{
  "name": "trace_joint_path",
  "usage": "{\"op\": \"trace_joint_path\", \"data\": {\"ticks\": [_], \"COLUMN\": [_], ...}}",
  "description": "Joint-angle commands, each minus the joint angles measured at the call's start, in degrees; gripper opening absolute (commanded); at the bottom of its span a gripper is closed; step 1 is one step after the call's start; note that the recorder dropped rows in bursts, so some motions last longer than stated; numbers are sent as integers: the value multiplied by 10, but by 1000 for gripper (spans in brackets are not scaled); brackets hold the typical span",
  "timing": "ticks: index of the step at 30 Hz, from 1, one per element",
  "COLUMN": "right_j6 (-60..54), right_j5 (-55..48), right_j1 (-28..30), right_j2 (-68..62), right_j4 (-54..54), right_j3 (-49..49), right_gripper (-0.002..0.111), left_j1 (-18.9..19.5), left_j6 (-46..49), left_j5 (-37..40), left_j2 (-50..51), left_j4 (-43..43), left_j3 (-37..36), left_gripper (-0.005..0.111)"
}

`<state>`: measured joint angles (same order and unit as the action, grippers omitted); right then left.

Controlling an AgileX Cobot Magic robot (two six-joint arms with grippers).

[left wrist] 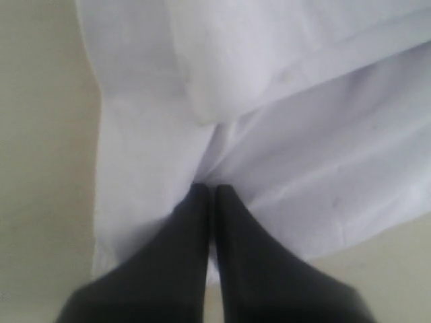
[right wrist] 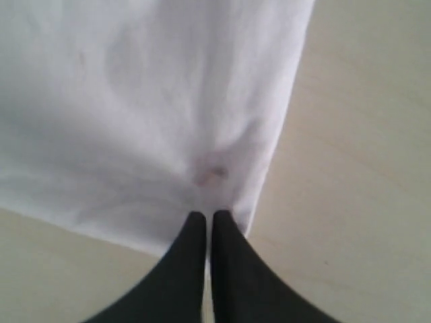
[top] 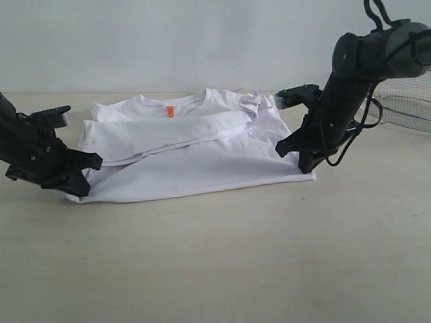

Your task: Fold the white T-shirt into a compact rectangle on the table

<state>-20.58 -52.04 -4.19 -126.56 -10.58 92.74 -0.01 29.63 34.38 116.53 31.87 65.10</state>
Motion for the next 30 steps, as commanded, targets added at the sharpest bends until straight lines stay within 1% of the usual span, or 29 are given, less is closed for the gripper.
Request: {"op": "trace_joint_path", "data": {"ticks": [1,3,8,13,16,19,22,26,30], "right_j6": [1,-7,-21,-16,1,5,5,9,21], "right_j5": [-9,7,40,100,126,131,136,126,81], "right_j1": [-1,-7,-43,-68,-68,-67,-67,-67,-67], "right_j2": [25,28,36,24,12,-1,-10,-19,-21], "right_j4": [4,1,-7,-7,-7,-1,4,23,41], "right_j3": [-1,-1,-1,-1,-1,-1,-1,-1,-1], "right_gripper": [0,0,0,0,0,0,0,0,0], "left_j1": [-7,-7,-7,-7,-7,-7,-7,-7,-7], "left_j6": [8,37,103,108,139,174,196,202,202], "left_j5": [30,23,14,-41,-56,-54,-55,-59,-19], "left_j2": [8,6,-39,-71,-65,-50,-32,-13,1], "left_j4": [1,11,102,114,143,186,209,211,204], "left_j3": [-39,-48,-50,-50,-50,-50,-50,-49,-49], "left_gripper": [5,5,5,5,5,5,5,5,5]}}
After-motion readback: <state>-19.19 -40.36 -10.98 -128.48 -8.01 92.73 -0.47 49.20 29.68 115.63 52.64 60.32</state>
